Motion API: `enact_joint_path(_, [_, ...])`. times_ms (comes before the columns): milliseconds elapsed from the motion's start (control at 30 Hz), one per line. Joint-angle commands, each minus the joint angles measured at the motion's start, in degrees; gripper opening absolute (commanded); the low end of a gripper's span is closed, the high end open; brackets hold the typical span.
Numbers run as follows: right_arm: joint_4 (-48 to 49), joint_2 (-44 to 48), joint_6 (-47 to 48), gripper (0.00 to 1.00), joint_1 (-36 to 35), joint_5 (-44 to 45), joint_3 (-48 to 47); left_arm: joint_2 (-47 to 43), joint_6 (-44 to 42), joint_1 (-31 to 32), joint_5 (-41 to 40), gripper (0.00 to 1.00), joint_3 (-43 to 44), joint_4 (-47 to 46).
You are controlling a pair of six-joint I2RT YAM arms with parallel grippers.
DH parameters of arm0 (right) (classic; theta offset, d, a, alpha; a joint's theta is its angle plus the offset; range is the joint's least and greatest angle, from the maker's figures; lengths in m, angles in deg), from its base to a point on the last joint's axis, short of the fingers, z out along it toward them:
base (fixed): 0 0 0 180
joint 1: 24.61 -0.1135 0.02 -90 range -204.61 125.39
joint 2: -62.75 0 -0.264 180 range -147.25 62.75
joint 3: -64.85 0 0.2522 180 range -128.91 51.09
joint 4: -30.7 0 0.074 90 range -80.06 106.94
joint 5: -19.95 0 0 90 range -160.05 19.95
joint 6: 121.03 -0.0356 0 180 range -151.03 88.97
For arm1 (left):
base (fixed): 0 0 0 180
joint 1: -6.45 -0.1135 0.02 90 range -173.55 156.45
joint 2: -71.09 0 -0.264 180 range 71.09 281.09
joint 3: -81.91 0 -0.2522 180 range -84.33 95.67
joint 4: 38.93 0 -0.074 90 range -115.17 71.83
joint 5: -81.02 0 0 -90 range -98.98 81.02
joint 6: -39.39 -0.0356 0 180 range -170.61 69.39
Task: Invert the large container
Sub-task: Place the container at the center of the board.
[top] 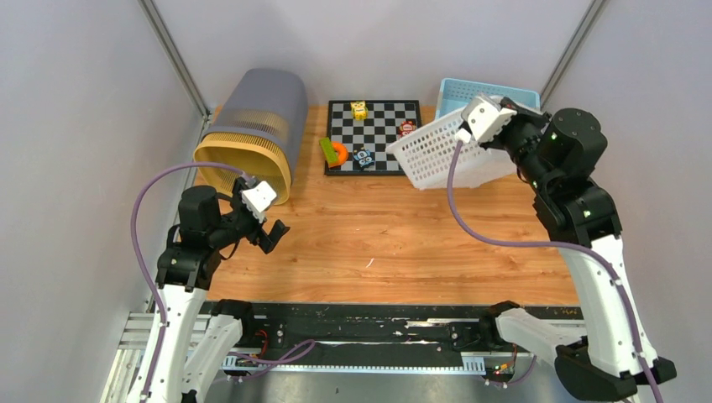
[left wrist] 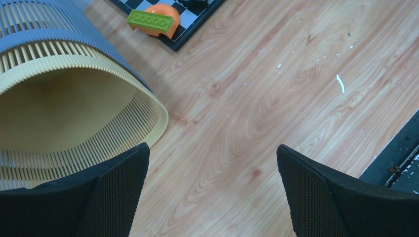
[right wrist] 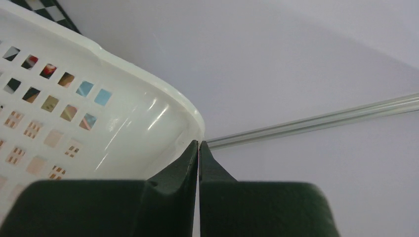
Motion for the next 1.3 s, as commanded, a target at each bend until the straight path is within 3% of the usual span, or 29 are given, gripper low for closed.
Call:
enact_joint_path(0, [-8.4,4.6,-3.9,0.02,-0.9,-5.2,1.3,-0.6,-0.6,-0.4,1.2,1.00,-0.2,-0.3])
enact_joint_path(267, [-21.8,10.5,-7.8,0.02,-0.9,-14.9,4.8,-0.9,-1.1,-0.4,1.5,1.00,-0.1,0.1])
enact_joint_path(533, [-23.8,14.9,-8.8,0.02,-0.9,-17.5,13.3,-0.8,-2.0,-0.5,3.2,1.00,0.2,1.2])
enact_joint_path(700, [-32.6,16.0,-6.5,0.02,-0.9,-23.1,11.6,-0.9,-2.9,-0.5,4.6,1.00,0.6,2.2])
enact_joint_path(967, [-44.5,17.2,-4.3,0.02,-0.9,-39.0,9.3,-0.7,-3.7,-0.5,5.8,1.00,0.9,3.2])
enact_joint_path(1133, [-47.1,17.6,-1.8,0.02,-1.0,-41.4,10.7,-0.8,-4.2,-0.4,6.6,1.00,1.0,3.8])
enact_joint_path(1200, [-46.5,17.5,-1.8,0.05,-1.0,-41.2,12.4,-0.7,-4.4,-0.4,6.7,1.00,0.9,3.9])
enact_joint_path(1267, [-44.2,17.4,-3.5,0.16,-1.0,-40.6,15.0,-0.8,-4.4,-0.5,6.8,1.00,0.9,4.0])
